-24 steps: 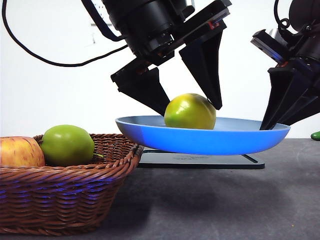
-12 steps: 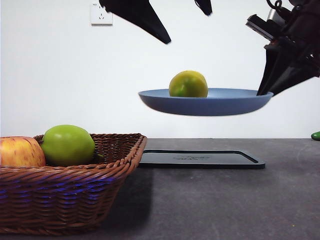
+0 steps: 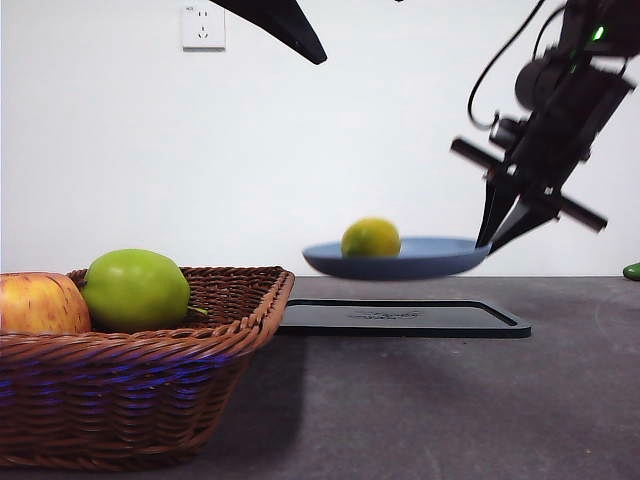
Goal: Take the lemon from the basket,put the lemon in the plate,hand out the plate
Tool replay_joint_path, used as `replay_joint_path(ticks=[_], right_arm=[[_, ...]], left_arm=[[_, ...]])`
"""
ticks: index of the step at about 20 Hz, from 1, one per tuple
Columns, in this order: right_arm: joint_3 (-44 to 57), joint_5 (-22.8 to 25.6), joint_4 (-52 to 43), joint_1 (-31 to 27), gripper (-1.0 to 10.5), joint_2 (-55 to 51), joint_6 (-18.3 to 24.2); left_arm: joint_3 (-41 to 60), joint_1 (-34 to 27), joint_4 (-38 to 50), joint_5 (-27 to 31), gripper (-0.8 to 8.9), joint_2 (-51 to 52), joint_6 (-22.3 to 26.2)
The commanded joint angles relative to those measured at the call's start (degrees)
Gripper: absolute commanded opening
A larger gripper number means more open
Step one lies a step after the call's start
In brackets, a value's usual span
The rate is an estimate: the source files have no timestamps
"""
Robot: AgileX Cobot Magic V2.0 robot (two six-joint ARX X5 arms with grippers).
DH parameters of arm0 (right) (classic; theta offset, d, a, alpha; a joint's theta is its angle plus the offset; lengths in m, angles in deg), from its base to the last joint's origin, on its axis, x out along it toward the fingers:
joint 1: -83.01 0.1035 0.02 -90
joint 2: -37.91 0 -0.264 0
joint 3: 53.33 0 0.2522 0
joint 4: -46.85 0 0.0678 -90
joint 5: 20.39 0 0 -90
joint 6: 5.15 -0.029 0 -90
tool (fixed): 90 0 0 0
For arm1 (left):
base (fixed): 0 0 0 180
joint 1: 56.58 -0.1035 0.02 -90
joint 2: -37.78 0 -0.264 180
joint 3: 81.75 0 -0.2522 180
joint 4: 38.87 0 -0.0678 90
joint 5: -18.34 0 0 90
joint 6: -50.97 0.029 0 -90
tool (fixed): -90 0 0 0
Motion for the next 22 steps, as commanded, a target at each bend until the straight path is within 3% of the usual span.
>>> replay_joint_path(ticks=[1, 7, 11, 13, 16, 18, 22], right_arm=[[-4.72, -0.72, -0.5, -0.59, 0.0, 5.46, -1.25], [-6.03, -0.63, -1.18, -1.53, 0.2, 10.21, -1.53], [-6.03, -0.68, -1.09, -1.86, 1.8, 10.16, -0.02], [-6.03, -1.16, -0.15, -2.23, 2.1, 9.44, 0.17], [-6.03, -0.96, 5.46, -2.27, 2.1, 5.05, 4.57], [-6.03, -0.94, 10.1, -2.19, 2.0, 0.61, 7.91], [-6.03, -0.66, 20.9, -0.72, 0.3, -10.64, 13.97]], left_arm=[[-1.16, 0.5, 0.42, 0.09, 3.75, -0.59, 0.63], [-1.14, 0.5, 1.22, 0.11, 3.75, -0.59, 0.61], [-1.16, 0.5, 1.97, 0.13, 3.75, -0.59, 0.63], [-1.16, 0.5, 2.93, 0.31, 3.75, -0.59, 0.63], [-1.14, 0.46, 6.47, 3.89, 3.67, -0.59, 2.23], [-1.14, 0.39, 9.29, 6.69, 3.0, -0.59, 5.97], [-1.14, -1.25, 13.2, 8.09, 0.46, -0.59, 13.97]])
